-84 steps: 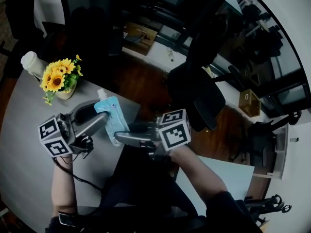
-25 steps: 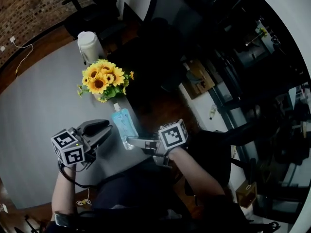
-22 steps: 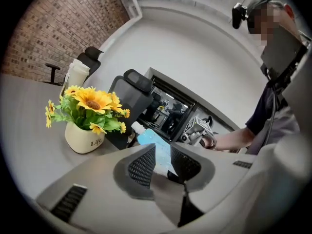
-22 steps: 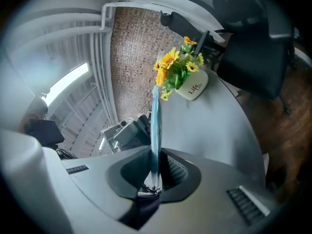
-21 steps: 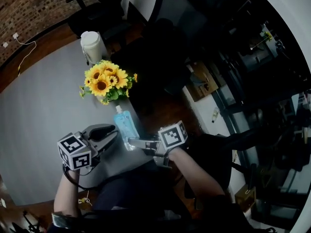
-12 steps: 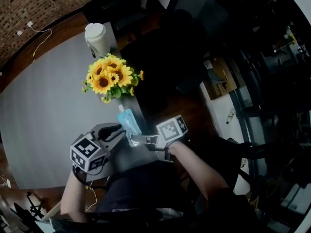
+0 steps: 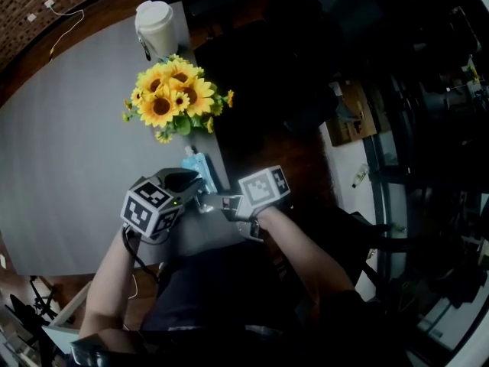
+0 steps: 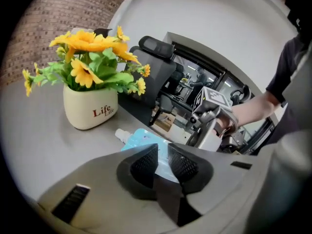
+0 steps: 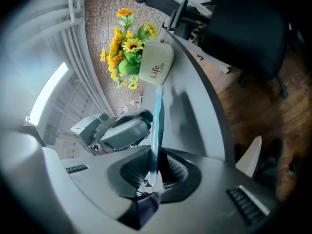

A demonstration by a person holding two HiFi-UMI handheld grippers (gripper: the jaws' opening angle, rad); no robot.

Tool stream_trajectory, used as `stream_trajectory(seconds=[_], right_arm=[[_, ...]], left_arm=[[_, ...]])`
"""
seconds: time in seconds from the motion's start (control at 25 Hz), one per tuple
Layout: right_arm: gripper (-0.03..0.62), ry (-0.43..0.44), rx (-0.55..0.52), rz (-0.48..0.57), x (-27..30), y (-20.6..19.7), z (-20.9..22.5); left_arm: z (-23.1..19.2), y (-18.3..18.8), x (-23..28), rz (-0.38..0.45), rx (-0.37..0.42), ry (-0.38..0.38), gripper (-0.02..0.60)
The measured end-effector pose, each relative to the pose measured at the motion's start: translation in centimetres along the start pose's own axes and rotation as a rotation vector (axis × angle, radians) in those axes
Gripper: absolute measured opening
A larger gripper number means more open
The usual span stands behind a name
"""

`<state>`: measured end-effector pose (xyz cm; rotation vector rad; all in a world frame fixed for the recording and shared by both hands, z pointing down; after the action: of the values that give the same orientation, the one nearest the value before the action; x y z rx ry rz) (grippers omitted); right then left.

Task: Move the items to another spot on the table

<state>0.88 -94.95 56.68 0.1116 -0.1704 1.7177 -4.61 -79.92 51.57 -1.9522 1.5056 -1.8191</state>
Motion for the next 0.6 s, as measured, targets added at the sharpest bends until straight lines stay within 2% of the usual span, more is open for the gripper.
stream_trajectory(seconds=[0.16, 0.36, 0.52, 0.6], right_arm=[[0.037, -0.076, -0.024, 0.011, 0.2, -0.2, 0.8], [0.071, -0.131, -0.059, 0.023, 0.0, 0.1, 0.6], [0.169, -0.213, -0.115, 0.015, -0.6, 0.6, 0.0], [0.175, -0.257, -0.162, -0.007, -1.0, 0.8, -0.4]], left_arm=[[-0.3, -0.4, 1.4, -0.044, 0.008, 0.003, 0.043], [-1.2, -0.6, 2.4, -0.054, 0.031, -0.020, 0.043], [-1.5, -0.4, 3.3, -0.056, 0.057, -0.014, 0.008], [-1.3, -0.2, 3.5, -0.063, 0.065, -0.025, 0.005]])
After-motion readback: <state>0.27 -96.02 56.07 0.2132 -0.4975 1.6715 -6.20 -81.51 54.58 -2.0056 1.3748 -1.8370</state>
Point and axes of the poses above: the fingertips, and each gripper's own axes: x forward along the fingers, z to its right, y out of its top, the point moved 10 cm from there along -x, backward along the fingers, and after that the axes turned 8 degrees about y, right-handed, at the moved point
